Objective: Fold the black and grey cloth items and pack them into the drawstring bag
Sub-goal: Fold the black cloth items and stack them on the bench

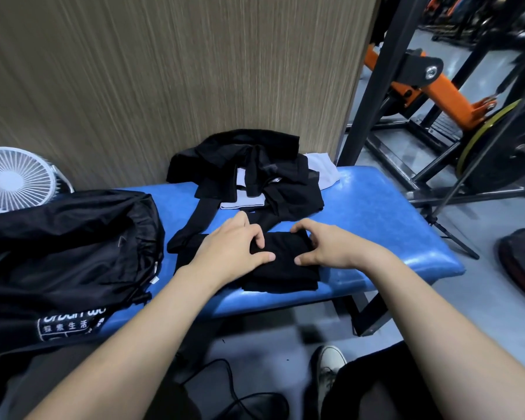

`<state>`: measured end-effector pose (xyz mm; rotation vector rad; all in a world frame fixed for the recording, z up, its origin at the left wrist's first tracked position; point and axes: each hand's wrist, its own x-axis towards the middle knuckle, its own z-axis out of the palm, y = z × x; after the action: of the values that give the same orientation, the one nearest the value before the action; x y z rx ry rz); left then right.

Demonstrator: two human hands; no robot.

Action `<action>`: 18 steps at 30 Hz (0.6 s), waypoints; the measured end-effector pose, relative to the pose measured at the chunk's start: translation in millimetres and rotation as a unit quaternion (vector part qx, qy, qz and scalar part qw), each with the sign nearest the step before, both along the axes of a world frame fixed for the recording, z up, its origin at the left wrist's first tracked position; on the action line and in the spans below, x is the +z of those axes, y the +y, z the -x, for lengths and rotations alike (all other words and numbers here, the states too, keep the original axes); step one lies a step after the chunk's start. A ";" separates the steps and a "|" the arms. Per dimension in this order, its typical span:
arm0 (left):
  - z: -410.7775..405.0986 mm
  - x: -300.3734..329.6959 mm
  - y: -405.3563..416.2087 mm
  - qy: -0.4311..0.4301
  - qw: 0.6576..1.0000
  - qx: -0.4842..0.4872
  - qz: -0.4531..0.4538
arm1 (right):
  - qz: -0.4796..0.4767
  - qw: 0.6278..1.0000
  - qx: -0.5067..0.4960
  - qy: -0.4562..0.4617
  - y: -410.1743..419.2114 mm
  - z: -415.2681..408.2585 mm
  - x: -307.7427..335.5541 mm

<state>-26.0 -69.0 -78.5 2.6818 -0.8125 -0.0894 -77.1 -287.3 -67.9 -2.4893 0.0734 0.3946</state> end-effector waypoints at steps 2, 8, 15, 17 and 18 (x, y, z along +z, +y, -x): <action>-3.0 -0.6 5.4 -0.009 1.000 0.010 -0.005 | -0.001 1.000 0.012 -0.006 7.2 -5.3 -1.2; -9.4 -1.6 14.9 -0.015 1.000 0.014 -0.008 | -0.013 0.999 0.032 -0.015 14.7 -14.2 -3.5; -16.8 -1.5 9.8 -0.023 0.997 0.034 0.069 | -0.026 0.998 -0.030 -0.056 -8.1 -16.5 -0.1; -20.6 1.0 3.3 -0.040 0.994 0.040 0.094 | -0.012 0.996 -0.061 -0.071 -16.5 -17.5 -0.2; -22.6 2.3 -1.2 -0.048 0.993 0.042 0.103 | -0.006 0.994 -0.079 -0.077 -20.6 -19.0 -1.5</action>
<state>-3.4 -70.2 -76.2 2.5362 -0.6951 0.1360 -58.2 -307.9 -69.5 -2.4719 0.2033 0.1363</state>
